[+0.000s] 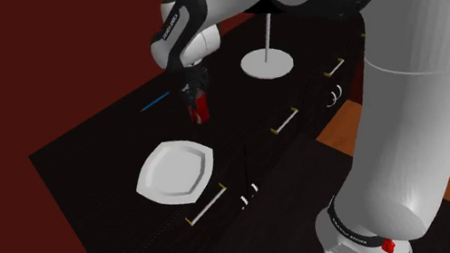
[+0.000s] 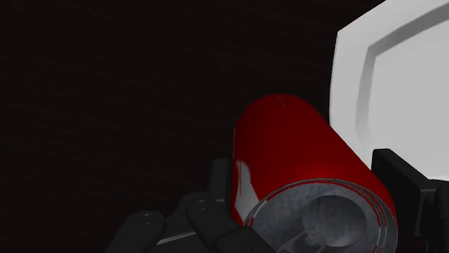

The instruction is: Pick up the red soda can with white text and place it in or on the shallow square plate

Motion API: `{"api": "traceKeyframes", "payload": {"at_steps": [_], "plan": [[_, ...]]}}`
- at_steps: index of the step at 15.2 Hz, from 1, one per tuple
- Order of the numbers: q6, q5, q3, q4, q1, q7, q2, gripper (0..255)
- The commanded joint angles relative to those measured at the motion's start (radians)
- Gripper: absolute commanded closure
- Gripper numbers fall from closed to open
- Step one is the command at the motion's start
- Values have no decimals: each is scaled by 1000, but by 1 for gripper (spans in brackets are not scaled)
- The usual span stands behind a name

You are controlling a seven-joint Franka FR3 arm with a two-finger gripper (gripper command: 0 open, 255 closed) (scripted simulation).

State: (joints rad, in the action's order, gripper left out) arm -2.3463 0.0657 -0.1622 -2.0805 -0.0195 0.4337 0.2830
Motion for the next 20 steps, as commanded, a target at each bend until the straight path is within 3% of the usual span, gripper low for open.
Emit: {"api": "traceKeyframes", "payload": {"at_steps": [1, 14, 20], "plan": [[-11, -10, 14, -38, -36, -57, -29, 255], [-13, -50, 125, -127, -231, -387, -121, 255], [-74, -46, 127, -141, -232, -386, -74, 255]]}}
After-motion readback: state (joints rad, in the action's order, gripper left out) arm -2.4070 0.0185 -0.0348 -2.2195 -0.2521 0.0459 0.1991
